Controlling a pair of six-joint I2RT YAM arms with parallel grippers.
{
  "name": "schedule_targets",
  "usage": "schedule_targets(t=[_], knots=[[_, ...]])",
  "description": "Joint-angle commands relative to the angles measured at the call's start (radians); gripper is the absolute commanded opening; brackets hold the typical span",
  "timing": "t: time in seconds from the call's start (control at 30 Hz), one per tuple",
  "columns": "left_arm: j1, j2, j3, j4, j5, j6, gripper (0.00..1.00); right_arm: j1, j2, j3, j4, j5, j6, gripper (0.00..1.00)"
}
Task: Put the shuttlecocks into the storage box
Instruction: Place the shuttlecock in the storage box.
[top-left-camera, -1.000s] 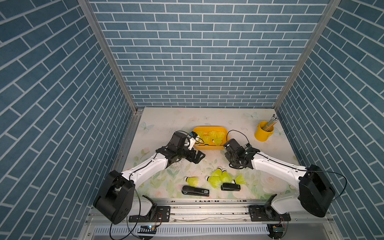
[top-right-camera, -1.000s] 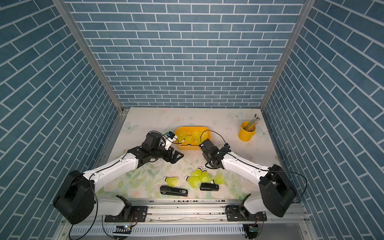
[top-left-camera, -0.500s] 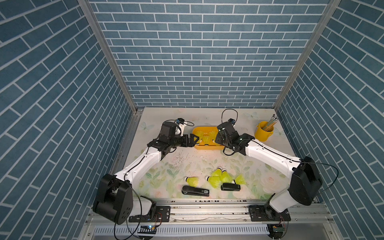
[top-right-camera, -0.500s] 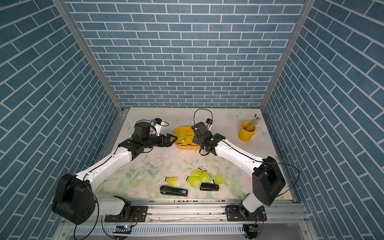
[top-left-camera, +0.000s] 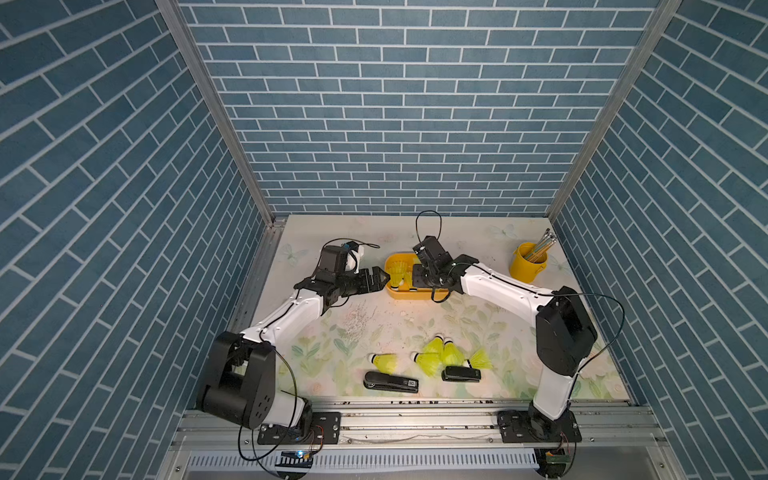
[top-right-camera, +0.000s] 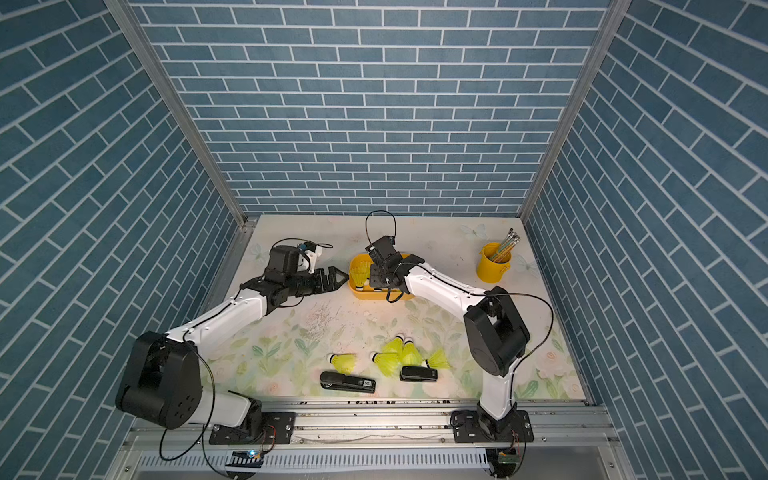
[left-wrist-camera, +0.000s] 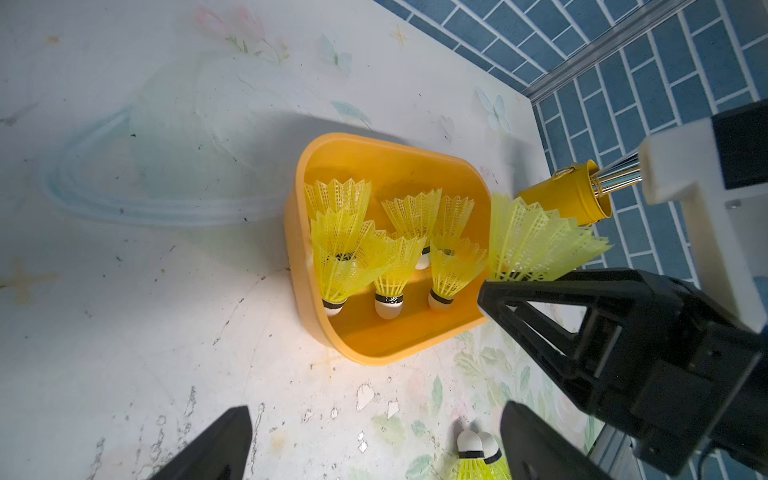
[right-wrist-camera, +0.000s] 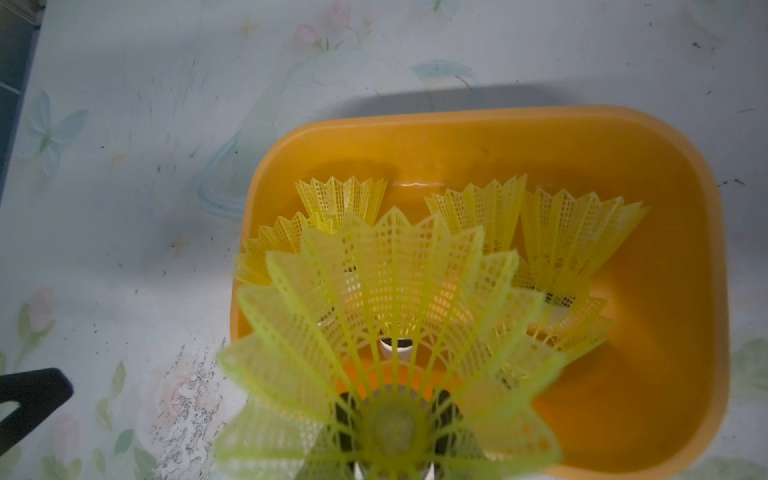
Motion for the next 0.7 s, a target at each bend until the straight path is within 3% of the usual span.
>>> schedule_targets(t=[0.0,0.67], knots=[[0.006,0.011,-0.018,0.011,0.029,0.001,1.0,-0.001,0.025,0.027,-0.049,-0.013,-0.031,0.11],[-0.003,0.059,-0.062,0.096,0.115,0.001,1.0,-0.006,0.108,0.054,-0.077,0.029,-0.029,0.11]])
